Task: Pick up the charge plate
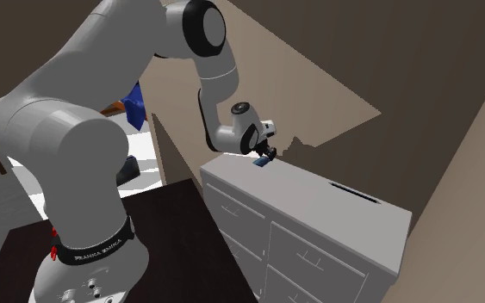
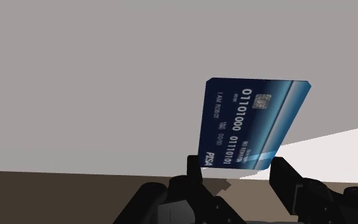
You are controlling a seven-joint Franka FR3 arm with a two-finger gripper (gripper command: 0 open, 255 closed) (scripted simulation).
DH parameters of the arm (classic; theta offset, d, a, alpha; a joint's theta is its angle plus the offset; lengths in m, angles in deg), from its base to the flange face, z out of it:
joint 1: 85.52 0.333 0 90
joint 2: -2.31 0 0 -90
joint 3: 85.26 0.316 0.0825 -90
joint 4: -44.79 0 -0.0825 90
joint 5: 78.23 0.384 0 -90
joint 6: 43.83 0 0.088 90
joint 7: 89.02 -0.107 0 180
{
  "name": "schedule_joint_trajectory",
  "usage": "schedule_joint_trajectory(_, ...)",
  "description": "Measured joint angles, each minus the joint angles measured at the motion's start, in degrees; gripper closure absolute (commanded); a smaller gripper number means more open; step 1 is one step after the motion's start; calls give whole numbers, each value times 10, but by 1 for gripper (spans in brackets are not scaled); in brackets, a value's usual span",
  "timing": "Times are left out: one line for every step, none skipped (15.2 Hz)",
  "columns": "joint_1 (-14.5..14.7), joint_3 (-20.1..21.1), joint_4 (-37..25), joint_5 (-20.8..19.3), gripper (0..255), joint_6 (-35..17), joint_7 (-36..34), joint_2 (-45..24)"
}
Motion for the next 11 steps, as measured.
schedule_joint_trajectory(1, 0, 3, 0, 255, 1, 0, 4)
schedule_joint_trajectory(2, -1, 5, 1, 255, 4, 0, 9)
schedule_joint_trajectory(1, 0, 9, -1, 255, 8, 1, 16)
schedule_joint_trajectory(1, 0, 13, -1, 255, 11, 1, 25)
schedule_joint_trajectory(0, 0, 18, -3, 255, 14, 1, 33)
schedule_joint_trajectory(-1, 0, 21, -4, 255, 19, 2, 40)
schedule_joint_trajectory(-1, 0, 26, -4, 255, 21, 2, 48)
schedule_joint_trajectory(2, -1, 34, -4, 255, 23, 2, 57)
schedule_joint_trajectory(1, -1, 39, -5, 255, 27, 3, 66)
schedule_joint_trajectory(-1, 0, 40, -6, 255, 32, 4, 73)
schedule_joint_trajectory(0, 0, 43, -6, 255, 36, 4, 80)
